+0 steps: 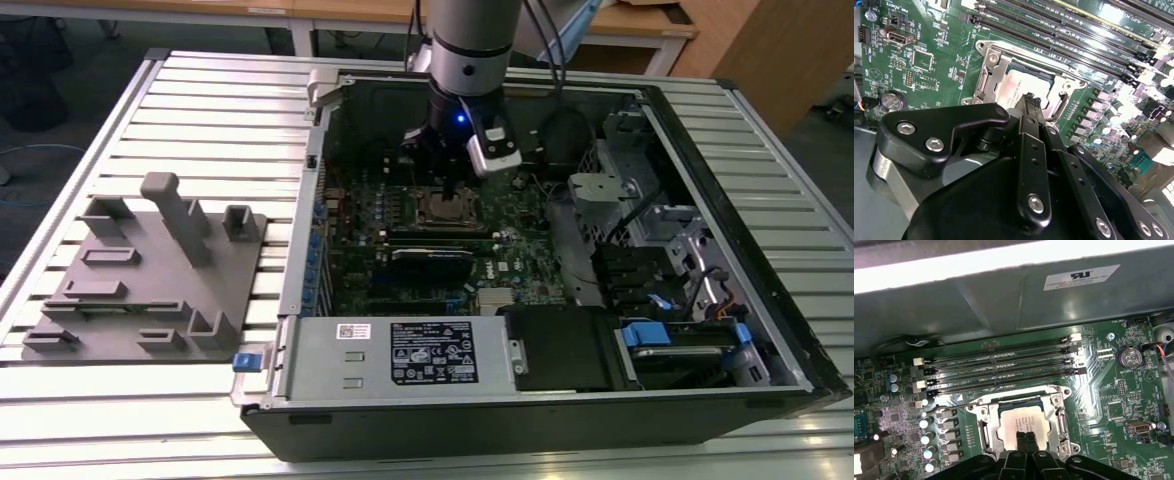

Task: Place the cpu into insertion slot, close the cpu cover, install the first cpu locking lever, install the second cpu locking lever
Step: 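Install the first cpu locking lever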

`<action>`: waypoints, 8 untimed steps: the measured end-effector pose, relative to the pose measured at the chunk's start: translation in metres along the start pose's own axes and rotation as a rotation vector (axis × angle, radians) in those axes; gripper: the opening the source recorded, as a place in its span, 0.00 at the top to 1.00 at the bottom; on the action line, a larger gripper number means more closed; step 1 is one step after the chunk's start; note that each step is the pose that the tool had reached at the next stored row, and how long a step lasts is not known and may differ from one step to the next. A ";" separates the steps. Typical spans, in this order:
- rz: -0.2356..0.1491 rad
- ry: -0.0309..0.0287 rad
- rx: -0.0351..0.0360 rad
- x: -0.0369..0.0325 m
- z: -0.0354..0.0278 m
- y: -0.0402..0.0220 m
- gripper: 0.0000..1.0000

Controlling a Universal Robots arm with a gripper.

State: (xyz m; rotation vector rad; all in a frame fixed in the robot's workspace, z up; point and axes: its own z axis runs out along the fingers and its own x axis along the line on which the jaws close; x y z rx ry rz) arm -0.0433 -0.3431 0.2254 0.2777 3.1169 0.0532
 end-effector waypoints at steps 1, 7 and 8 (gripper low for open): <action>0.000 0.0000 0.0000 0.0000 -0.0008 0.0000 0.89; 0.000 0.0000 -0.0001 0.0000 -0.0025 0.0001 0.89; 0.000 0.0000 -0.0001 0.0000 -0.0026 0.0001 0.89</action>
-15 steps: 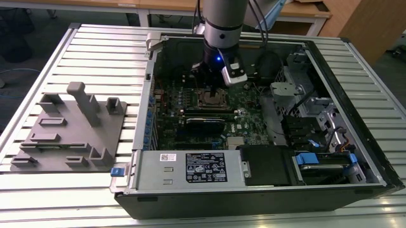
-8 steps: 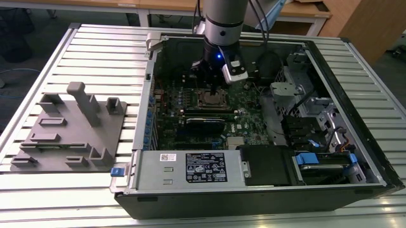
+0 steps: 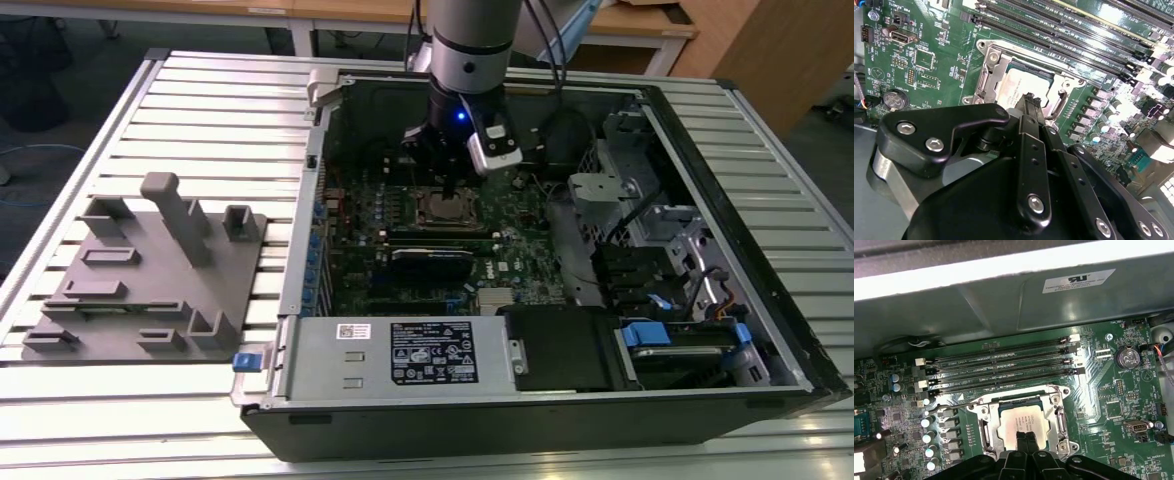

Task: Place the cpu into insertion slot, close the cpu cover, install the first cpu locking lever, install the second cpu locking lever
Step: 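Install the first cpu locking lever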

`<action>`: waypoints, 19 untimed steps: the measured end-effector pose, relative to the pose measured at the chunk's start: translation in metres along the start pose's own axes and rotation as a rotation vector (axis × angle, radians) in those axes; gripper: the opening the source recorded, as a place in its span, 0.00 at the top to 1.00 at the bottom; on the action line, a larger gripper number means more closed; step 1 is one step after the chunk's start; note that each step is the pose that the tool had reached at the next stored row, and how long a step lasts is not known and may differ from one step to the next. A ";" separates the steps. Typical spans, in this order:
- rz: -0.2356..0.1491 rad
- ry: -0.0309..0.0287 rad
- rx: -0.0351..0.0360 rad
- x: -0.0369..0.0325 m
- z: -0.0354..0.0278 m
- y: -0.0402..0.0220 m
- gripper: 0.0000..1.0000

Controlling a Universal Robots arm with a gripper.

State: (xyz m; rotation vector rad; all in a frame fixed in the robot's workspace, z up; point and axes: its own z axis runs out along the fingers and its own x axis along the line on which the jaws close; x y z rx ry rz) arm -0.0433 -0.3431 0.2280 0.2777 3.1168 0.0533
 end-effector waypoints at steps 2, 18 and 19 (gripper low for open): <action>0.000 0.0000 0.0000 0.0000 0.0000 0.0000 0.89; 0.000 0.0000 0.0000 -0.0001 -0.0098 0.0003 0.89; 0.000 0.0000 0.0001 -0.0001 -0.0111 0.0004 0.89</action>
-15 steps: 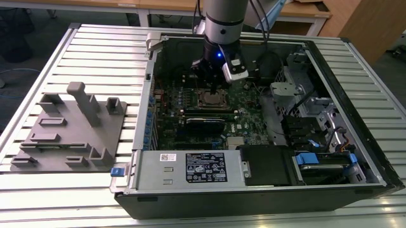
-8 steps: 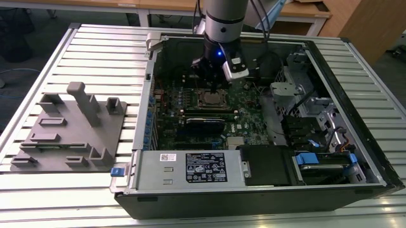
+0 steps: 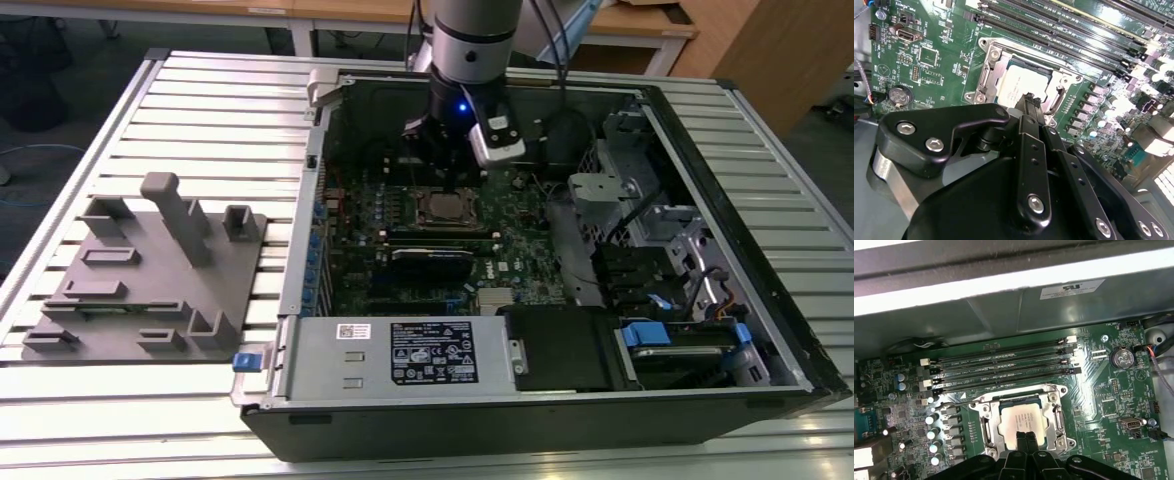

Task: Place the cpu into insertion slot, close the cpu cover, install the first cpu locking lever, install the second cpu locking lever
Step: 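Install the first cpu locking lever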

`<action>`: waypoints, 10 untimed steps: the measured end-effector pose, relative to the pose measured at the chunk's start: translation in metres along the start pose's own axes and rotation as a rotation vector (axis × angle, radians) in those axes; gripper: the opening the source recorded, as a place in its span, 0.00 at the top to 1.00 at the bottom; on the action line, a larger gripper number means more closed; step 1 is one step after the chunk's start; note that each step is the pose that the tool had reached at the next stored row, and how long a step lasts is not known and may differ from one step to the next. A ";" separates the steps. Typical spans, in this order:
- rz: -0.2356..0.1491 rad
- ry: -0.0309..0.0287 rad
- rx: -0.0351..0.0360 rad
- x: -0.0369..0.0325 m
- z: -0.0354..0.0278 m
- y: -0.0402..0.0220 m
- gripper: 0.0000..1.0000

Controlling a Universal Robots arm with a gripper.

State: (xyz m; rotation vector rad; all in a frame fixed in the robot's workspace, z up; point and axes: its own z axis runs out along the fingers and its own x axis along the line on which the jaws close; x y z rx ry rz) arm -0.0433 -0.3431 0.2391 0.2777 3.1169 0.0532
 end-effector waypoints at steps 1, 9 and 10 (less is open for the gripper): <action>0.000 0.0000 0.0001 0.0000 -0.0013 0.0000 0.89; 0.000 0.0000 -0.0001 -0.0001 -0.0047 0.0002 0.89; 0.000 0.0000 0.0000 0.0000 -0.0048 0.0002 0.89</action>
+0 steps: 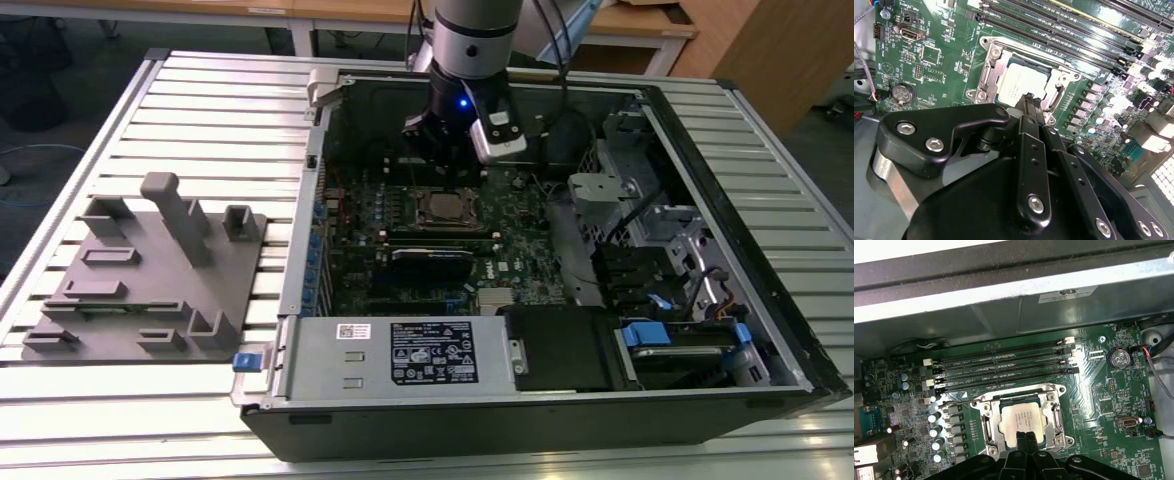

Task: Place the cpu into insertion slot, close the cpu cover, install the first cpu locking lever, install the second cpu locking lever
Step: 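Install the first cpu locking lever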

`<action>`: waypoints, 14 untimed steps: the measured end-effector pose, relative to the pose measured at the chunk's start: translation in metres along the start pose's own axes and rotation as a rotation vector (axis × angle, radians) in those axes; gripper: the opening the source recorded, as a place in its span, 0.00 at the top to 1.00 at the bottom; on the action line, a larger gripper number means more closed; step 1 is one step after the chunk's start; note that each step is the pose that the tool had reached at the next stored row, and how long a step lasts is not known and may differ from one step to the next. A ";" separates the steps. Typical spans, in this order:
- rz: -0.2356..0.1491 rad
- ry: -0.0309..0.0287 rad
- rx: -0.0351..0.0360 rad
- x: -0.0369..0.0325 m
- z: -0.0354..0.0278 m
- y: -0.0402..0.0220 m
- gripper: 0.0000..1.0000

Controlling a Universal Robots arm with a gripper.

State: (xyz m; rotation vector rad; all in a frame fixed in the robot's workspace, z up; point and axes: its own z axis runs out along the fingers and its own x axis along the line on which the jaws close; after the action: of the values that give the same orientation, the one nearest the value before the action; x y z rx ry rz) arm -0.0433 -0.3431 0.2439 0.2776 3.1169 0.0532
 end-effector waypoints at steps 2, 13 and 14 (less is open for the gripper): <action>0.000 0.0000 0.0000 0.0000 0.0000 0.0000 0.89; 0.000 0.0000 0.0000 0.0092 0.0001 -0.0017 0.89; 0.000 0.0000 -0.0001 0.0108 0.0002 -0.0019 0.89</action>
State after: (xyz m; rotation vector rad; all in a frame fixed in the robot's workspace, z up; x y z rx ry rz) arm -0.0543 -0.3431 0.2436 0.2776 3.1168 0.0533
